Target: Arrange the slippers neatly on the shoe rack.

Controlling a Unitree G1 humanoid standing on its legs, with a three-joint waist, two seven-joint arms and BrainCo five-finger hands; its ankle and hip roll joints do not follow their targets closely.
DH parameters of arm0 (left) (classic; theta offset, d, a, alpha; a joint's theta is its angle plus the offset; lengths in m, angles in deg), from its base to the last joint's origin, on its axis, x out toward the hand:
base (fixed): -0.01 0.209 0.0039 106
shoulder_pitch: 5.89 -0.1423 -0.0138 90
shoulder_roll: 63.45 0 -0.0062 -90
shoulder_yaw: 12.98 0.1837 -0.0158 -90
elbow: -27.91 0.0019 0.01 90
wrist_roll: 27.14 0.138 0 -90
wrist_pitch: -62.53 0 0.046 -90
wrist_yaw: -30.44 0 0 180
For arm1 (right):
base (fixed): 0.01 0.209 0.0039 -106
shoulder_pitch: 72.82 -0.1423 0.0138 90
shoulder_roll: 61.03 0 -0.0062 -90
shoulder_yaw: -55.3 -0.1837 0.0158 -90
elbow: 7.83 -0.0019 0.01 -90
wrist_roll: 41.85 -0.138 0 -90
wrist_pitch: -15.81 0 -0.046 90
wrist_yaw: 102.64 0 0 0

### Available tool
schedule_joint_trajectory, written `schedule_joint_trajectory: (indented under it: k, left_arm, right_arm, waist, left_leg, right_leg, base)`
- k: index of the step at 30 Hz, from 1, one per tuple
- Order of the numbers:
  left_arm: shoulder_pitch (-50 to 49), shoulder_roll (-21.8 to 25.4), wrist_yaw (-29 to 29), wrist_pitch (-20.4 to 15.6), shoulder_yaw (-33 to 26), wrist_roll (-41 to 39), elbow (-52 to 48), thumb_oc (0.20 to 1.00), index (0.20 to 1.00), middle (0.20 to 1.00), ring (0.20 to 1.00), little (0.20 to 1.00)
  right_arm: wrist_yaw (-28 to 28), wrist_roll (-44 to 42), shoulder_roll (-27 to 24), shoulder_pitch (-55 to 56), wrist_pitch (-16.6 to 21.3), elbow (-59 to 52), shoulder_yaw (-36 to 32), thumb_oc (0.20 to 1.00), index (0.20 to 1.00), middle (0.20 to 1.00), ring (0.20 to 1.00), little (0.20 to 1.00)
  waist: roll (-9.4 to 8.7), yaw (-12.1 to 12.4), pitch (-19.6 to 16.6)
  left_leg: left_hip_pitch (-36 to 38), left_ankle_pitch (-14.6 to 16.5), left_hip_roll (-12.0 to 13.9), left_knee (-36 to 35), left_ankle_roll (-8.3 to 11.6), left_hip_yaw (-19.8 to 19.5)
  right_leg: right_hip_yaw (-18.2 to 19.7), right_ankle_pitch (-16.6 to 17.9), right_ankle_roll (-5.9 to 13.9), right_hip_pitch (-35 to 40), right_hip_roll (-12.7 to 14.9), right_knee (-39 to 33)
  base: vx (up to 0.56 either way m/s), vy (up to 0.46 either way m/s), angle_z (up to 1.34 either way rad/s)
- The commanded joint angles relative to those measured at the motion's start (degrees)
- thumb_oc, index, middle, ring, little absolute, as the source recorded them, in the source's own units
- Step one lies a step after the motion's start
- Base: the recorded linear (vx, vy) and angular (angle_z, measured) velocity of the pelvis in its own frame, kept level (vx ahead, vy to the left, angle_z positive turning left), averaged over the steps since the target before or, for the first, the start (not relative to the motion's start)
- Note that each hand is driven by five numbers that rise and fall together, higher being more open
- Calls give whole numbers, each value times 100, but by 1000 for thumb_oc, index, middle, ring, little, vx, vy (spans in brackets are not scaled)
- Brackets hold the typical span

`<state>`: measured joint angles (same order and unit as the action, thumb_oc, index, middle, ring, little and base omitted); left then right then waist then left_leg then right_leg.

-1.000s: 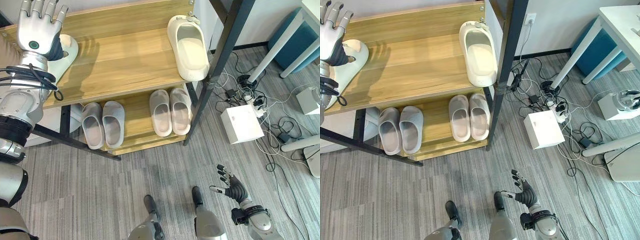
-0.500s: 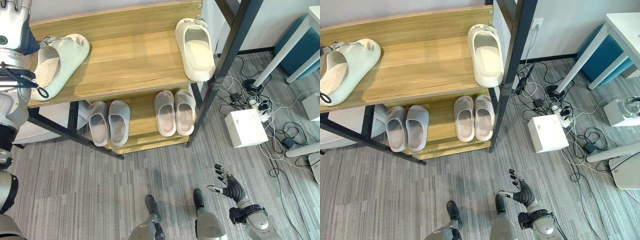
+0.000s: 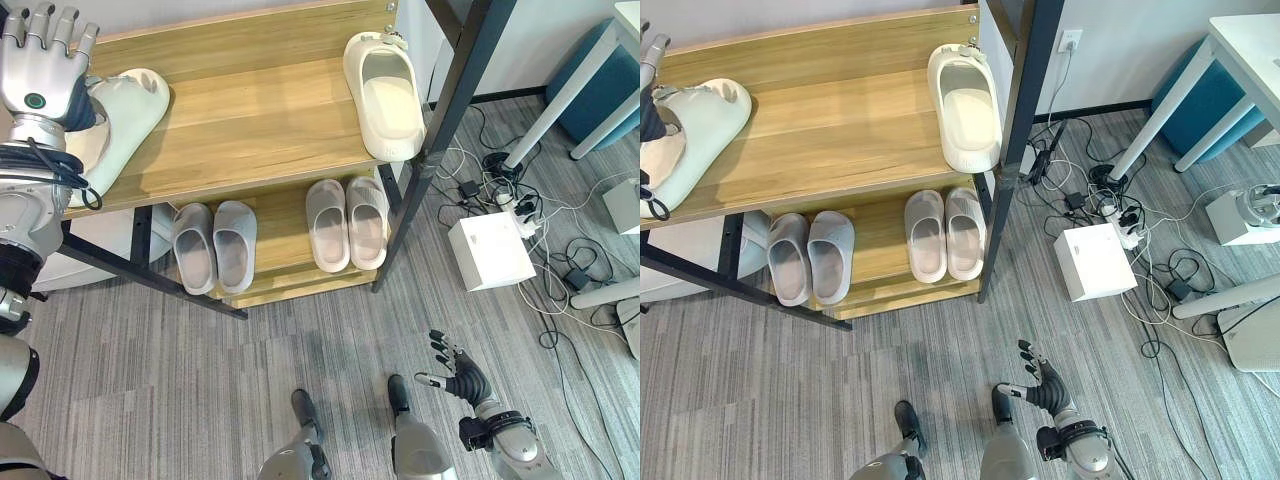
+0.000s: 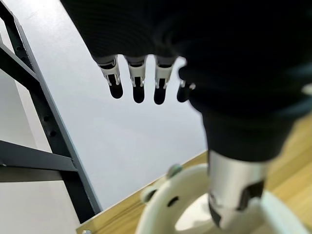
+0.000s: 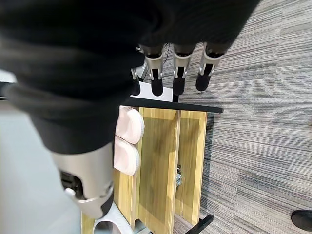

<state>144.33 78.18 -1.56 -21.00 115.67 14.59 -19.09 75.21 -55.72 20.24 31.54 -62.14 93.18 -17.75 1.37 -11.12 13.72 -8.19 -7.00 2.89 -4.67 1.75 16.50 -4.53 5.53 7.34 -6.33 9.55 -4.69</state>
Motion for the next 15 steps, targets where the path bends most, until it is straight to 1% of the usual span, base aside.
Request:
schedule_joint_trajectory:
  k: [1,4,6,7,8,9,10,11,15]
  left_arm:
    - [960,199,-34,118,114,204,700,1000,1000,1000,1000,1000]
    - [1099,95,-10,108,202,81,864,1000,1000,1000,1000,1000]
    - [1115,44,-1,94,156,12,796,1000,1000,1000,1000,1000]
    - [1092,23,-2,68,128,-12,744,746,746,746,746,746]
    - [1058,-5,-2,45,94,-26,708,545,545,545,545,545]
    - [1008,-76,8,6,26,-52,623,297,297,297,297,297]
    - [992,-129,20,-22,3,-69,554,225,225,225,225,225]
    - [993,-157,25,-31,-7,-70,510,200,200,200,200,200]
    - [965,-334,67,-140,-30,-147,398,200,200,200,200,200]
  right_arm:
    - [59,-333,-136,92,341,-219,-187,1000,1000,1000,1000,1000]
    - [44,-367,-103,101,336,-191,-198,1000,1000,1000,1000,1000]
    - [25,-362,-75,107,326,-160,-215,1000,1000,1000,1000,1000]
    - [28,-369,-55,103,321,-141,-209,1000,1000,1000,1000,1000]
    - [37,-377,-46,98,311,-138,-206,1000,1000,1000,1000,1000]
    - [46,-372,-57,97,299,-152,-202,1000,1000,1000,1000,1000]
    - [49,-379,-58,100,293,-153,-205,1000,1000,1000,1000,1000]
    - [44,-375,-64,104,291,-151,-206,1000,1000,1000,1000,1000]
    - [33,-347,-67,112,277,-140,-209,1000,1000,1000,1000,1000]
  waist:
    - [-79,19,-204]
    - [-96,-6,-212]
    - [-107,-11,-216]
    - [-113,-7,-217]
    - [-119,-10,-218]
    - [-124,-14,-222]
    - [-126,-17,-223]
    - [-125,-18,-223]
    - [-118,-39,-240]
  left_leg:
    - [471,892,43,-33,139,-314]
    - [479,896,50,-33,136,-288]
    - [477,898,52,-33,137,-278]
    - [475,899,52,-33,137,-277]
    - [476,901,50,-33,137,-278]
    - [478,901,45,-33,137,-277]
    - [476,901,42,-33,136,-281]
    - [477,901,43,-33,137,-286]
    - [494,900,48,-33,144,-297]
  right_leg:
    - [-180,109,704,-183,520,106]
    - [-164,115,703,-205,511,101]
    - [-165,125,704,-213,510,100]
    - [-160,125,704,-216,510,101]
    - [-154,128,703,-219,515,103]
    - [-158,125,701,-220,518,103]
    - [-161,117,700,-212,515,100]
    - [-161,115,700,-207,516,98]
    - [-160,102,689,-191,502,100]
  base:
    - [0,0,0]
    - [0,0,0]
    - [0,0,0]
    - [-6,3,-3]
    - [-15,6,-3]
    - [0,0,0]
    - [0,0,0]
    - [0,0,0]
    - [0,0,0]
